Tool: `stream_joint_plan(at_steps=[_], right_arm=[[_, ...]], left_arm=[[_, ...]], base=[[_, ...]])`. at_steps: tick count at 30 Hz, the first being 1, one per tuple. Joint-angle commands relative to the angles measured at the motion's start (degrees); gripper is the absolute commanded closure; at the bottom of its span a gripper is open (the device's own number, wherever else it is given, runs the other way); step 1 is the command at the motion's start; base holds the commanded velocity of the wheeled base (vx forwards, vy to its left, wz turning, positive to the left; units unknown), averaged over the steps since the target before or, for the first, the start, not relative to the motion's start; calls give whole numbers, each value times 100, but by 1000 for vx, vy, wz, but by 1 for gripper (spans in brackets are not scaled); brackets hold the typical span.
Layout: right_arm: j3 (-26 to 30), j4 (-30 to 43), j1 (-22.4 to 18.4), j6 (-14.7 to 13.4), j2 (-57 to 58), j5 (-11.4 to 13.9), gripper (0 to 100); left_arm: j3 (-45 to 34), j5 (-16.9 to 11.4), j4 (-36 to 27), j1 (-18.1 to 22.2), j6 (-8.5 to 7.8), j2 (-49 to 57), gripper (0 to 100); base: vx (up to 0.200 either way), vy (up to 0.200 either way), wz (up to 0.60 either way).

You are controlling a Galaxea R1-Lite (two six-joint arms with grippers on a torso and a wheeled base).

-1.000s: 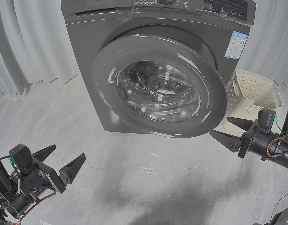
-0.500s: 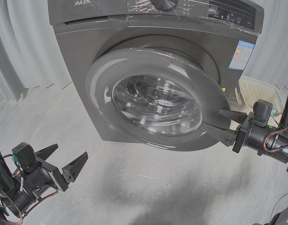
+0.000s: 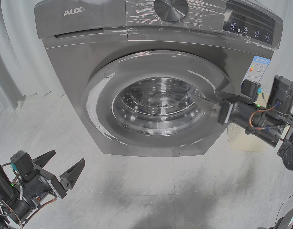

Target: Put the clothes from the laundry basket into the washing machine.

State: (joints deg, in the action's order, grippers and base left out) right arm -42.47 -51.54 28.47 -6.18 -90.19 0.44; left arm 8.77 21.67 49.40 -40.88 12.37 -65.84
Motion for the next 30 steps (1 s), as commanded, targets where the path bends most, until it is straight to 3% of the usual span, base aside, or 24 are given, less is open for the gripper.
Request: stream_joint_plan(at_steps=[1, 4, 6, 7, 8, 9, 10, 13, 17, 19, 21, 23, 24, 26, 27, 28, 30], right_arm=[[-7, -541, -175, 73, -324, -237, 0], [617, -603, -87, 126, 63, -158, 0], [1224, -550, 63, 170, 634, 114, 0], [1224, -550, 63, 170, 634, 114, 0], [1971, -550, 423, 179, 1302, 721, 0], [2349, -515, 528, 179, 1715, 984, 0], [2639, -488, 590, 179, 2040, 1090, 0], [3368, -401, 590, 152, 2963, 1125, 0], [3834, -234, 379, 126, 4018, 1072, 0], [3904, -58, 71, 126, 4413, 1011, 0], [3869, 505, -561, 126, 5037, 782, 0], [3852, 830, -843, 126, 5327, 712, 0], [3869, 1313, -1177, 126, 5802, 677, 0], [3860, 1920, -1475, 135, 6408, 624, 0], [3860, 1920, -1475, 135, 6408, 624, 0], [3834, 2544, -1765, 135, 6927, 615, 0], [3843, 3133, -2099, 143, 7419, 624, 0]], left_arm=[[-261, 56, 61, 1, -7, 282, 0], [-358, 56, 53, 9, -7, 564, 0], [-402, 65, 26, 88, -7, 739, 0], [-402, 65, 26, 88, -7, 739, 0], [-481, 65, 17, 176, -16, 968, 0], [-543, 65, -9, 203, -33, 1126, 0], [-604, 65, -27, 229, -60, 1276, 0], [-806, 39, -53, 537, -209, 1759, 0], [-877, -23, -440, 1090, -253, 2427, 0], [-877, -49, -703, 1363, -271, 2743, 0], [-877, -155, -1248, 1794, -420, 3227, 0], [-877, -243, -1503, 1961, -525, 3490, 0], [-877, -401, -1872, 2242, -631, 3912, 0], [-877, -629, -2320, 2620, -648, 4387, 0], [-877, -629, -2320, 2620, -648, 4387, 0], [-877, -849, -2804, 2919, -657, 4861, 0], [-868, -1007, -3358, 3138, -701, 5380, 0]], base=[[0, 0, 0], [0, 0, 0], [0, 0, 0], [0, 0, 0], [0, 0, 0], [0, 0, 0], [0, 0, 0], [0, 0, 0], [0, 0, 0], [0, 0, 0], [0, 0, 0], [0, 0, 0], [0, 0, 0], [0, 0, 0], [0, 0, 0], [0, 0, 0], [0, 0, 0]])
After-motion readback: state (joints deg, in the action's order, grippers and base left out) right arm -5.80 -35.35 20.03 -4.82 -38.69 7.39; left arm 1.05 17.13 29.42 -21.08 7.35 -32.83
